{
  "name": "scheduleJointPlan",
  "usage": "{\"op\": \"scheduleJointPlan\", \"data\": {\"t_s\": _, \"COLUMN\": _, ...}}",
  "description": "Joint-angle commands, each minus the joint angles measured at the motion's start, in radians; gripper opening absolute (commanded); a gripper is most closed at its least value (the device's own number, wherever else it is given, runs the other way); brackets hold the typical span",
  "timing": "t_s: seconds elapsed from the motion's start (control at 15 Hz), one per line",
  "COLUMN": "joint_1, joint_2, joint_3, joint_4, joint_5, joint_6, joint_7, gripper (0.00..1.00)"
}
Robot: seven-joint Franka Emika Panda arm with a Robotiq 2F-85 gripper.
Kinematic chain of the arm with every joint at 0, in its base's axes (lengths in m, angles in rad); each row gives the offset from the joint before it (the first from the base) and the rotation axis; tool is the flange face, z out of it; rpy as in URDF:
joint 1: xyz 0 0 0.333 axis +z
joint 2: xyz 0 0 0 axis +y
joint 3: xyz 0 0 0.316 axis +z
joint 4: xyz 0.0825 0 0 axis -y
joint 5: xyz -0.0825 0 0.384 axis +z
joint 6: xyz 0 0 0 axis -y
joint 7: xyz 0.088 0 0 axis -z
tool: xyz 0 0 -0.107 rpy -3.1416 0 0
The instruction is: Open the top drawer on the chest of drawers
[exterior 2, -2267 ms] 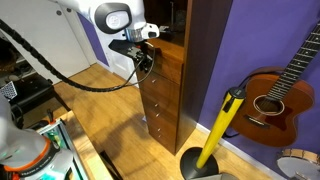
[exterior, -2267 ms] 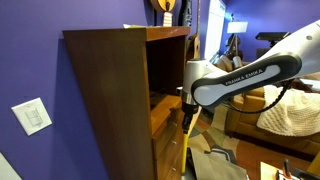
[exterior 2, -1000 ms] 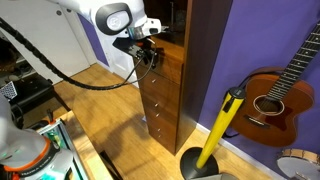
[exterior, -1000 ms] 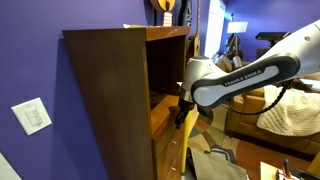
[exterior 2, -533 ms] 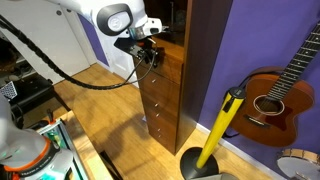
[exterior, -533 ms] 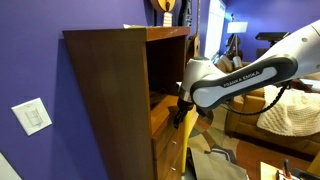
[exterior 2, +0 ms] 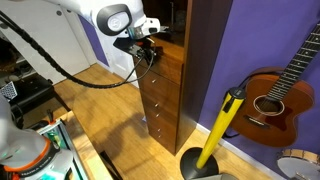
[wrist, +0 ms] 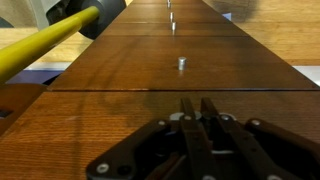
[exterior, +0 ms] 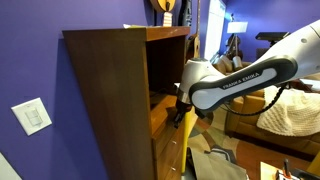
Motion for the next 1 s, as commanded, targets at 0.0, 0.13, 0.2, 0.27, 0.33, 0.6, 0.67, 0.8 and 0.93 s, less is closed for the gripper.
{"op": "scheduleJointPlan", "data": {"t_s": 0.0, "joint_1": -0.001, "joint_2": 0.021, "joint_3": -0.003, "joint_4": 0.008, "joint_5": -0.004, "joint_6": 0.024, "joint_7": -0.004, "gripper": 0.04}}
{"op": "scheduleJointPlan", "data": {"t_s": 0.13, "joint_1": -0.001, "joint_2": 0.013, "joint_3": -0.001, "joint_4": 0.008, "joint_5": -0.01, "joint_6": -0.023, "joint_7": 0.006, "gripper": 0.04}}
{"op": "scheduleJointPlan", "data": {"t_s": 0.2, "joint_1": 0.004, "joint_2": 0.002, "joint_3": -0.001, "joint_4": 0.0, "joint_5": 0.01, "joint_6": -0.034, "joint_7": -0.015, "gripper": 0.04}}
{"op": "scheduleJointPlan", "data": {"t_s": 0.27, "joint_1": 0.004, "joint_2": -0.003, "joint_3": -0.001, "joint_4": -0.004, "joint_5": 0.006, "joint_6": -0.038, "joint_7": -0.014, "gripper": 0.04}}
{"op": "scheduleJointPlan", "data": {"t_s": 0.33, "joint_1": 0.005, "joint_2": -0.008, "joint_3": -0.001, "joint_4": -0.012, "joint_5": 0.009, "joint_6": -0.039, "joint_7": -0.023, "gripper": 0.04}}
{"op": "scheduleJointPlan", "data": {"t_s": 0.6, "joint_1": 0.007, "joint_2": -0.03, "joint_3": -0.002, "joint_4": -0.053, "joint_5": 0.011, "joint_6": -0.034, "joint_7": -0.06, "gripper": 0.04}}
{"op": "scheduleJointPlan", "data": {"t_s": 0.67, "joint_1": 0.007, "joint_2": -0.037, "joint_3": -0.003, "joint_4": -0.064, "joint_5": 0.004, "joint_6": -0.036, "joint_7": -0.075, "gripper": 0.04}}
{"op": "scheduleJointPlan", "data": {"t_s": 0.8, "joint_1": 0.007, "joint_2": -0.047, "joint_3": -0.004, "joint_4": -0.078, "joint_5": 0.0, "joint_6": -0.047, "joint_7": -0.084, "gripper": 0.04}}
{"op": "scheduleJointPlan", "data": {"t_s": 0.93, "joint_1": 0.007, "joint_2": -0.057, "joint_3": -0.004, "joint_4": -0.088, "joint_5": 0.005, "joint_6": -0.062, "joint_7": -0.074, "gripper": 0.04}}
